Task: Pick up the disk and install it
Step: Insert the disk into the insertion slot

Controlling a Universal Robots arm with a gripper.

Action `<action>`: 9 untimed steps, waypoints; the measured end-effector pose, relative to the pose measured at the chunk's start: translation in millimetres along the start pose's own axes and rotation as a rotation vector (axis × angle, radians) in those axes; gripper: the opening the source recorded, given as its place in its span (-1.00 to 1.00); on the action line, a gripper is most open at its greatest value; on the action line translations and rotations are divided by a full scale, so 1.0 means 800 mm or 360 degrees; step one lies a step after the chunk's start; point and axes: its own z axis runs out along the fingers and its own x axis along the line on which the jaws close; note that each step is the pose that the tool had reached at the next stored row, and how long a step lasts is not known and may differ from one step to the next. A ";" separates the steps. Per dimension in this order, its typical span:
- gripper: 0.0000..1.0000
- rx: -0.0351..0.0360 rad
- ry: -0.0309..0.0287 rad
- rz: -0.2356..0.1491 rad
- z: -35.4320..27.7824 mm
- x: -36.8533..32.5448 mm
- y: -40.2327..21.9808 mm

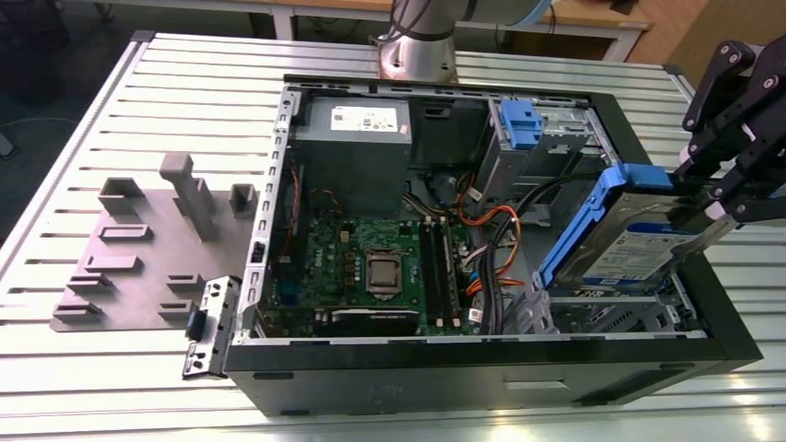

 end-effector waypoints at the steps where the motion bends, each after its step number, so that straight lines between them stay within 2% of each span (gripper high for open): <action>1: -0.30 0.0000 0.00000 0.0000 0.0000 0.0000 0.0000; 4: -0.30 -0.0001 0.00004 0.0000 -0.0002 0.0000 0.0000; 6: -0.30 -0.0013 0.00017 0.0000 -0.0003 -0.0001 -0.0003; 9: -0.30 -0.0018 0.00017 0.0001 -0.0001 0.0000 -0.0001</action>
